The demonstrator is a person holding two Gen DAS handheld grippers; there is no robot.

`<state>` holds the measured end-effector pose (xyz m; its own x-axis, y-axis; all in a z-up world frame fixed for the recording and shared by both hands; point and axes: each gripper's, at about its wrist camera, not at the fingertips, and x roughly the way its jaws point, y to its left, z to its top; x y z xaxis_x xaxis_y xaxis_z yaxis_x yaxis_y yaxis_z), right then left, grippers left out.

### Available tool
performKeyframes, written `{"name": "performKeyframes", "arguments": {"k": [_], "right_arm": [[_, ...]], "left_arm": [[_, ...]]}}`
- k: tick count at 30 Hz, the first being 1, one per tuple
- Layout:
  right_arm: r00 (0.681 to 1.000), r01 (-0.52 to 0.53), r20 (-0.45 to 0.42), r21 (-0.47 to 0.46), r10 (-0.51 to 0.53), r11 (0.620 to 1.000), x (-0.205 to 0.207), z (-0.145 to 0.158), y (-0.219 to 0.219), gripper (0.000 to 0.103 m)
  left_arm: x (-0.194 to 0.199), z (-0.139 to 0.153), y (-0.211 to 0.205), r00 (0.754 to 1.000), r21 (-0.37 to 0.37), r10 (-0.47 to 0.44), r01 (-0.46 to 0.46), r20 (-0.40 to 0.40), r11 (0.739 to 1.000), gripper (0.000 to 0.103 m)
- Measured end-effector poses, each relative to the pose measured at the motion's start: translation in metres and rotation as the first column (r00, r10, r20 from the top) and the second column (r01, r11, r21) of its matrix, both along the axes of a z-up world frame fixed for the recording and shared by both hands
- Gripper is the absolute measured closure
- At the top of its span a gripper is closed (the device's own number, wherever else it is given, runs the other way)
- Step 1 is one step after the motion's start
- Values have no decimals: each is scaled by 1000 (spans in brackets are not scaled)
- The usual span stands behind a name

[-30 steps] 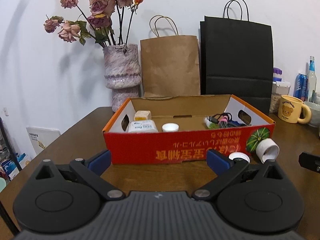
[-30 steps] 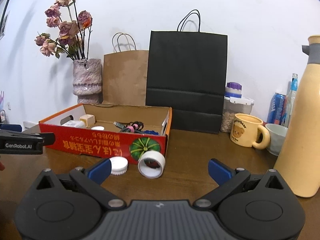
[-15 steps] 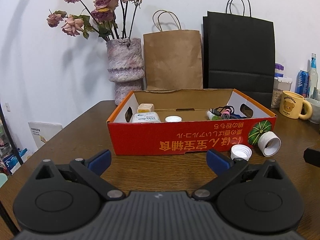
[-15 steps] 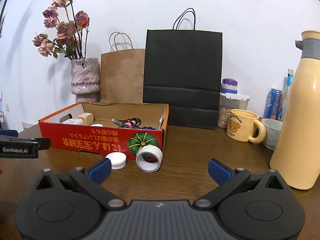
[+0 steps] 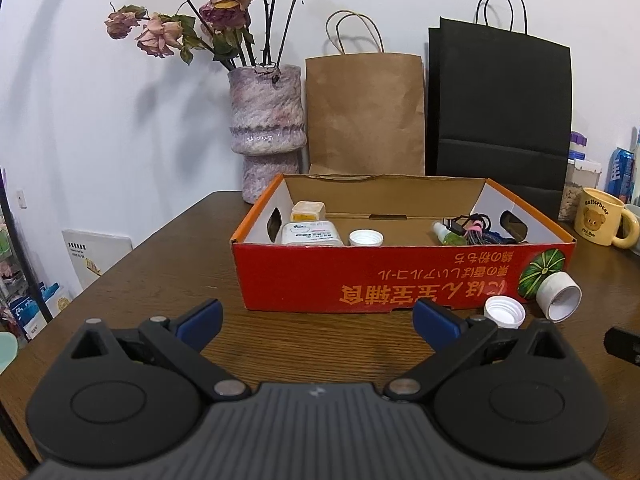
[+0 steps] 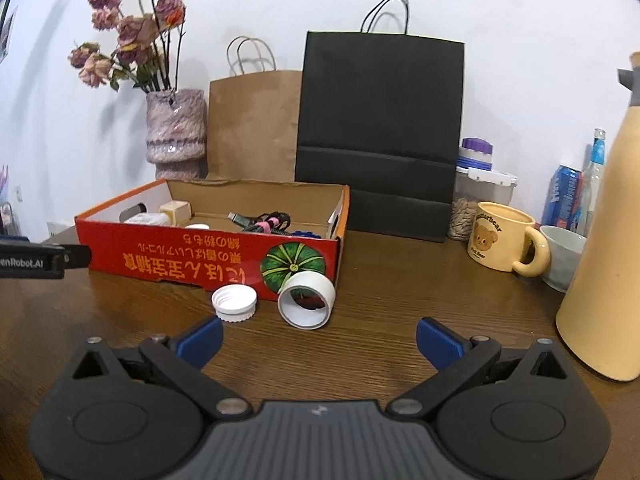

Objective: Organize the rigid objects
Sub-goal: 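Grasp the white ring with the right tool while the left grasps the white cap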

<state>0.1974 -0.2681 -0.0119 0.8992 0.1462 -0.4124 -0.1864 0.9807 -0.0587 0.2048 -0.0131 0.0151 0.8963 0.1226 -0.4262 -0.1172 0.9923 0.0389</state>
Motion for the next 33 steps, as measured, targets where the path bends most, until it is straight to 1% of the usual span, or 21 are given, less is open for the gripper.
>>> {"name": "performKeyframes", "arguments": {"k": [3, 5, 7, 9, 12, 14, 17, 19, 20, 21, 22, 24, 27, 33], "right_arm": [[1000, -15, -18, -21, 15, 1000, 12, -1, 6, 6], [999, -12, -36, -15, 11, 1000, 27, -3, 10, 7], [998, -5, -56, -13, 4, 1000, 42, -5, 14, 15], [997, 0, -79, -16, -1, 1000, 55, -9, 17, 18], [994, 26, -103, -17, -27, 1000, 69, -13, 20, 20], [993, 32, -112, -6, -32, 999, 75, -14, 20, 25], [990, 39, -136, 12, -37, 999, 85, -16, 19, 34], [986, 40, -161, 12, -38, 999, 91, -19, 20, 47], [983, 40, -178, 17, -36, 999, 94, -21, 20, 49], [981, 41, -191, 23, -35, 999, 97, -22, 20, 52], [979, 42, -201, 33, -35, 999, 99, -23, 19, 60], [981, 53, -191, 44, -43, 998, 98, -23, 17, 60], [987, 55, -152, 59, -45, 997, 91, -18, 13, 60], [994, 40, -106, 67, -33, 997, 75, -10, 4, 60]], "left_arm": [[2, 0, 1, 1000, -4, 0, 0, -6, 1000, 0], [6, -1, 3, 1000, -9, 4, -4, -15, 1000, 0], [9, -2, 5, 1000, -7, 17, -17, -22, 1000, 0], [13, -2, 7, 999, -13, 30, -31, -23, 999, 0], [19, -2, 10, 999, -20, 46, -46, -27, 999, 0], [25, -3, 10, 998, -18, 52, -53, -33, 998, 0], [30, -4, 9, 998, -10, 59, -59, -36, 998, 0], [32, -4, 8, 998, -7, 58, -58, -31, 998, 0], [33, -4, 8, 998, -8, 57, -57, -28, 998, 0], [34, -4, 7, 998, -7, 57, -57, -27, 998, 0], [35, -5, 7, 998, -3, 57, -58, -27, 998, 0], [35, -5, 5, 998, 3, 53, -53, -24, 999, 0], [34, -6, 2, 999, 11, 51, -51, -18, 999, 0], [33, -5, -5, 999, 22, 50, -50, -1, 999, 0]]}}
